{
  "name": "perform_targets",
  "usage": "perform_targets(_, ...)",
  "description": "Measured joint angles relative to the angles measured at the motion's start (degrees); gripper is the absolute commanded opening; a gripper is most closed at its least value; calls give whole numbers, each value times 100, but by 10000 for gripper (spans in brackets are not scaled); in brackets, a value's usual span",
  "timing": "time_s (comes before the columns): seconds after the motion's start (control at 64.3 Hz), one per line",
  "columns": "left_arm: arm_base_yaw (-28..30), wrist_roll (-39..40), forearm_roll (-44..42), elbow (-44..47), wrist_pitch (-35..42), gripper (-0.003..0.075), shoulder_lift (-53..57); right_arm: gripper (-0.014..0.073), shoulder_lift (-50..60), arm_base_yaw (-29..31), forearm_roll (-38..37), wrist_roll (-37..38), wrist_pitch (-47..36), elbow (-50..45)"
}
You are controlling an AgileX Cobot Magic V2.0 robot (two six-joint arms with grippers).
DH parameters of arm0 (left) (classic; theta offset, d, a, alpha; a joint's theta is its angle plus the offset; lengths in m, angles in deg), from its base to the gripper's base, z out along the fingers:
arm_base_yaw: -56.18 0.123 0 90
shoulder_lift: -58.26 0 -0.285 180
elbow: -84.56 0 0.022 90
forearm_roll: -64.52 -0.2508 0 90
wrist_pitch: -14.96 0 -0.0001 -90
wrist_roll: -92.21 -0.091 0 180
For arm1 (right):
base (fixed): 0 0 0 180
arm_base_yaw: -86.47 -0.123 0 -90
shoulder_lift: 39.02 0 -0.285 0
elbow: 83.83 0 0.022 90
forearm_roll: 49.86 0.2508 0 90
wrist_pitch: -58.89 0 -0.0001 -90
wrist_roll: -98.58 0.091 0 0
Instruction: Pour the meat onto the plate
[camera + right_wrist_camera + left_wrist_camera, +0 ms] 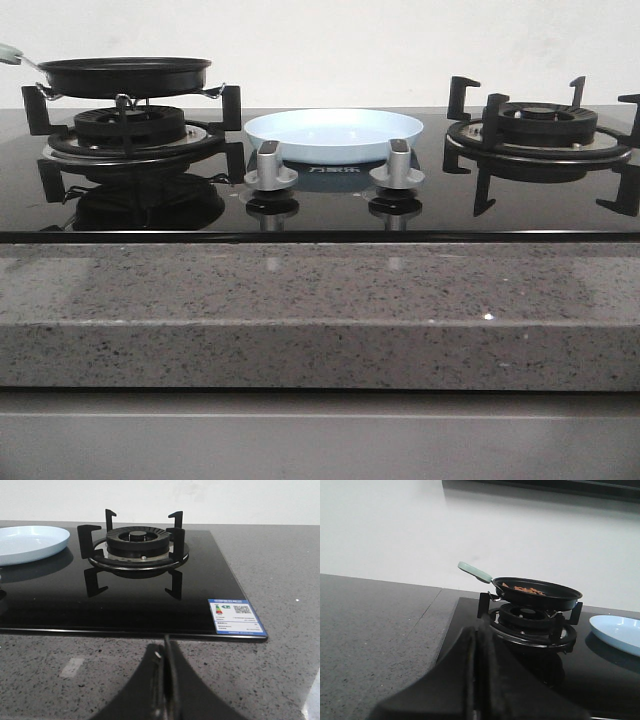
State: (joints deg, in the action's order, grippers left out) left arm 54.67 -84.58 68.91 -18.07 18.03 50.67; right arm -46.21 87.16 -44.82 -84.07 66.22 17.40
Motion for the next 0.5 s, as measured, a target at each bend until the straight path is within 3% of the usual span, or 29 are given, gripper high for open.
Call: perform_targets(0.497, 0, 0, 31, -11, 0, -20, 0, -115, 0, 0, 0, 0, -246, 0)
